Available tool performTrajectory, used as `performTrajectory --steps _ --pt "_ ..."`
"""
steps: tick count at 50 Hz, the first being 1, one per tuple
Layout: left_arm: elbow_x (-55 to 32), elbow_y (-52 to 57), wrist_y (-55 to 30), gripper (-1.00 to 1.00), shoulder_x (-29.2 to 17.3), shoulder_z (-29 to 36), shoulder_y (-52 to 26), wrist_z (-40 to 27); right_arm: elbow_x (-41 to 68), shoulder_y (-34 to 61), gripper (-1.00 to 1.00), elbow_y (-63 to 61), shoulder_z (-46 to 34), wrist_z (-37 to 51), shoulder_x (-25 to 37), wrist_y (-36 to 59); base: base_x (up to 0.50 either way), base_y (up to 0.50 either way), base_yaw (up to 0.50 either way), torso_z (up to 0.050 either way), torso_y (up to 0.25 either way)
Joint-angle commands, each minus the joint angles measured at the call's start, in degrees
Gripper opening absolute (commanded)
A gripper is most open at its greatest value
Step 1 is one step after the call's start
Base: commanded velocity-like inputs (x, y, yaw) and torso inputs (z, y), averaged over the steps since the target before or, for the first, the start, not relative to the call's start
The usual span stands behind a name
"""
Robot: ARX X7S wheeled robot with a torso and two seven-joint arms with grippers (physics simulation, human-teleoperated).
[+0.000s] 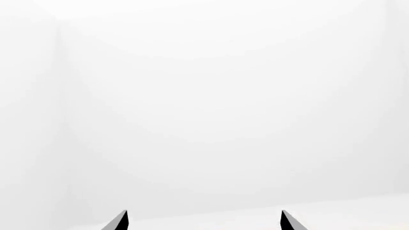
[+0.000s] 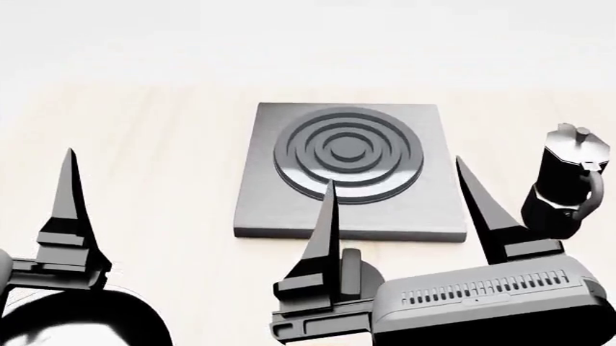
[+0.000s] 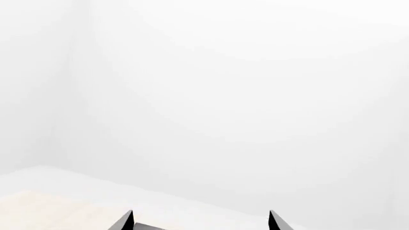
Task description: Turn on the stove.
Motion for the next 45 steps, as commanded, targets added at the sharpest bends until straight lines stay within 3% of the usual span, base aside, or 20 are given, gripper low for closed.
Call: performTrajectory --steps 1,10,45 --pt "-0.24 -0.07 0.11 1.00 -0.20 -0.03 -0.05 -0.29 0.22 -0.63 1.00 2.19 -0.47 0.26 0.50 -2.20 0.00 0.00 0.00 0.000 0.000" --pt "-0.43 -0.18 0.37 1.00 -0.39 0.07 0.05 -0.41 0.35 -1.62 1.00 6.03 0.06 0.34 -0.34 -3.96 0.00 0.00 0.00 0.000 0.000" --pt "-0.99 -1.33 1.08 1.00 -0.90 0.47 -0.07 -1.15 8.52 -0.44 1.00 15.17 2.50 -0.62 -4.37 3.23 0.00 0.00 0.00 0.000 0.000"
